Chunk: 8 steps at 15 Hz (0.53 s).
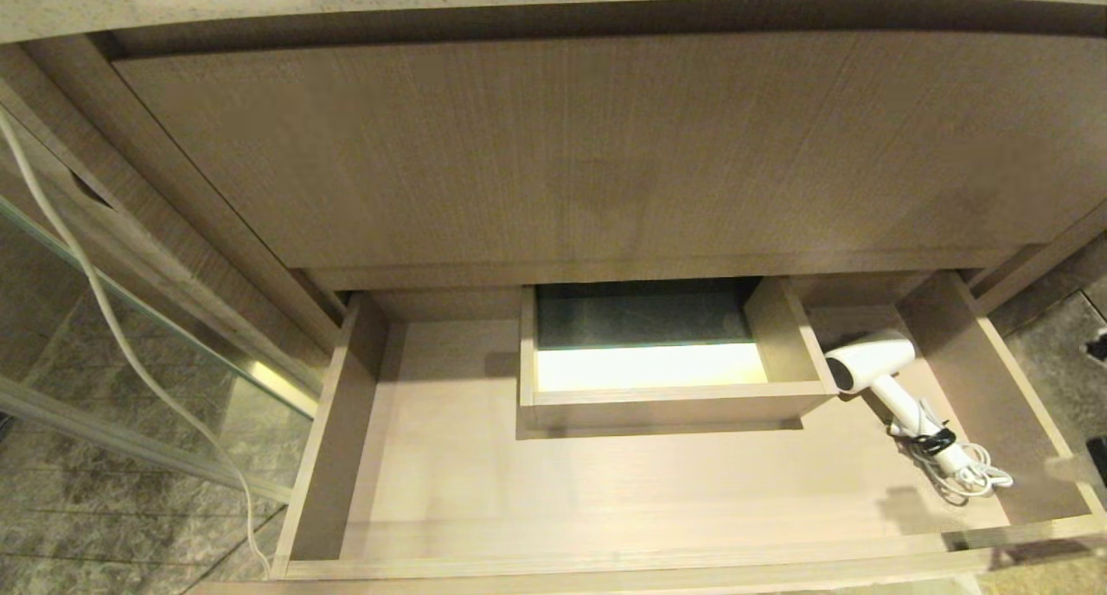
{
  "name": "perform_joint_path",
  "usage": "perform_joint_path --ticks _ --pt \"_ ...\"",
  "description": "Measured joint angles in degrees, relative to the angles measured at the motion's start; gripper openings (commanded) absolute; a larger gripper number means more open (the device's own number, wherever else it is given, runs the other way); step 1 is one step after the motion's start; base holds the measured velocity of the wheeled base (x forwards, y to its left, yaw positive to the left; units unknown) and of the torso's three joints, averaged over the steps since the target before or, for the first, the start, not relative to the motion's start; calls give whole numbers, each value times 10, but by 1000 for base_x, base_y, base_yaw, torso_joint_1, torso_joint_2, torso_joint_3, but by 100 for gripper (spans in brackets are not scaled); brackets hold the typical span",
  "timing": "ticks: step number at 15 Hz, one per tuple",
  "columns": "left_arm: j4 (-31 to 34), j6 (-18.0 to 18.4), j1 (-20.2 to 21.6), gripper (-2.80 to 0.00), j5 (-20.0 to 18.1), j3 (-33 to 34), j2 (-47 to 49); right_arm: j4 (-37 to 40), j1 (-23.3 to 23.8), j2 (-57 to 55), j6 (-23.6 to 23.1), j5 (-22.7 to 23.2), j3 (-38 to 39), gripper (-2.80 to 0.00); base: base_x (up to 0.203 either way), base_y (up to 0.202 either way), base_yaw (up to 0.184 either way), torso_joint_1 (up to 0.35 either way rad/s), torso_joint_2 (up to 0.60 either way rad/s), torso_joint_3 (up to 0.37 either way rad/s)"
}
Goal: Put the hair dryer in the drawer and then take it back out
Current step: Close the drawer
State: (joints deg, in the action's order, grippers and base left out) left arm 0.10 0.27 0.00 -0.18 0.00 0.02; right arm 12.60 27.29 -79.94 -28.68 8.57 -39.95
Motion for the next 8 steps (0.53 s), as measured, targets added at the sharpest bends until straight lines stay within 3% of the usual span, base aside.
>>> perform_joint_path --ticks 2,4,8 --pt "0 0 0 -280 0 0 0 38 4 50 9 -54 78 -280 0 0 0 0 0 0" --pt "0 0 0 -280 0 0 0 48 5 67 -16 -94 127 -280 0 0 0 0 0 0" --pt "0 0 0 -280 0 0 0 31 2 19 -60 -98 145 -280 0 0 0 0 0 0"
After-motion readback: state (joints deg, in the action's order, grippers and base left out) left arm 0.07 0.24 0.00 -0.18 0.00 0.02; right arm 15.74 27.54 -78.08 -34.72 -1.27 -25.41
